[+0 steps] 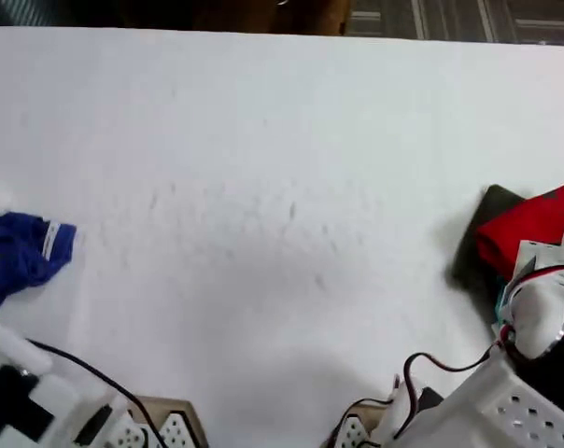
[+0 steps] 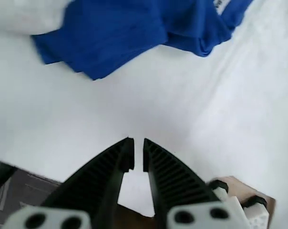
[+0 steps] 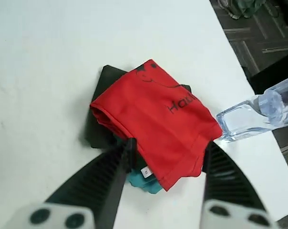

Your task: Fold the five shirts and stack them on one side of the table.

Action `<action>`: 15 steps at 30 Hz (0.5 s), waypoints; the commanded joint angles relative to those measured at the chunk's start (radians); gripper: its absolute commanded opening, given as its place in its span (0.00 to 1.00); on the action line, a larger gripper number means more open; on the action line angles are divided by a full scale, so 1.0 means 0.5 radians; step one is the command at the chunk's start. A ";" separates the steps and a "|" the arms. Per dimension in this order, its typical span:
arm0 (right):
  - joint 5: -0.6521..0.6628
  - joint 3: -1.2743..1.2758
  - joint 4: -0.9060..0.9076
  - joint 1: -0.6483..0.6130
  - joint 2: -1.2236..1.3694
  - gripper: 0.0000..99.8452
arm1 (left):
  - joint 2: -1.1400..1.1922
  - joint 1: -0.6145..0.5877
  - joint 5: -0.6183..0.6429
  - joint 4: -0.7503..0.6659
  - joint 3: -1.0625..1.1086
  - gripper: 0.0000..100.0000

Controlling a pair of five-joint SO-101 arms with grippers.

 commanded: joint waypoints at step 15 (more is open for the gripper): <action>0.003 0.212 0.038 -0.008 -0.035 0.23 | -0.310 -0.252 -0.377 -0.506 0.557 0.06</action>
